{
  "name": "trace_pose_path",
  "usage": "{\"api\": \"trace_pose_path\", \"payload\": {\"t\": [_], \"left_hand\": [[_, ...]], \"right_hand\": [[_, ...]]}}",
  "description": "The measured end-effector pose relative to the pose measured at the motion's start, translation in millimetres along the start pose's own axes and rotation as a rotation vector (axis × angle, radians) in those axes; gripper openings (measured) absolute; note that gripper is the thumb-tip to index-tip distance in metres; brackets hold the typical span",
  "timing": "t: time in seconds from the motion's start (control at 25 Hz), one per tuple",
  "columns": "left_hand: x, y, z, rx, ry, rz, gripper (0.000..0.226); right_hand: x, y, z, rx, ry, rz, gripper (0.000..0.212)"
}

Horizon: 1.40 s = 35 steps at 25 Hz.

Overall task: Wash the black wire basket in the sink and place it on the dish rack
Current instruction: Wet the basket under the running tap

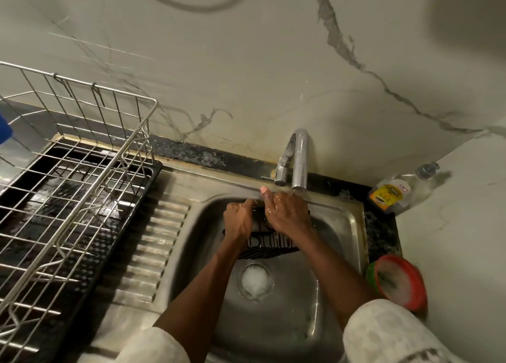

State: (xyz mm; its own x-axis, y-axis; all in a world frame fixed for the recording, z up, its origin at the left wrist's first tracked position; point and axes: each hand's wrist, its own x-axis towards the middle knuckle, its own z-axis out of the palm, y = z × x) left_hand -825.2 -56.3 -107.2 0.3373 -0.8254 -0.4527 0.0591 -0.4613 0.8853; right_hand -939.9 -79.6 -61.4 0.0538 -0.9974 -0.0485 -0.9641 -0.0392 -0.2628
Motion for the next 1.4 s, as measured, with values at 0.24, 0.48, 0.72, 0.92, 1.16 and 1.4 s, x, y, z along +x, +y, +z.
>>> {"api": "trace_pose_path", "payload": {"t": [0.24,0.48,0.72,0.92,1.16,1.4], "left_hand": [[28.6,-18.5,-2.4,0.092,-0.038,-0.068,0.023],[25.0,-11.1,10.8,0.031,-0.027,-0.062,0.049],[35.3,-18.7,-0.9,-0.008,-0.061,-0.04,0.025],[30.1,-20.5,-8.1,-0.015,-0.194,0.059,0.044],[15.5,5.5,-12.9,0.467,-0.22,0.668,0.042],[12.2,-16.2,2.5,0.194,-0.054,0.354,0.054]], "right_hand": [[-43.7,16.2,21.4,-0.004,0.136,-0.261,0.049],[17.6,15.8,5.1,-0.199,-0.07,-0.029,0.06],[-43.9,29.2,20.9,0.017,0.18,-0.215,0.048],[-22.2,22.6,5.6,-0.09,0.067,-0.119,0.065],[-7.1,-1.7,-2.1,-0.315,0.032,-0.143,0.043],[2.1,40.0,0.5,0.128,0.164,-0.037,0.045]]}}
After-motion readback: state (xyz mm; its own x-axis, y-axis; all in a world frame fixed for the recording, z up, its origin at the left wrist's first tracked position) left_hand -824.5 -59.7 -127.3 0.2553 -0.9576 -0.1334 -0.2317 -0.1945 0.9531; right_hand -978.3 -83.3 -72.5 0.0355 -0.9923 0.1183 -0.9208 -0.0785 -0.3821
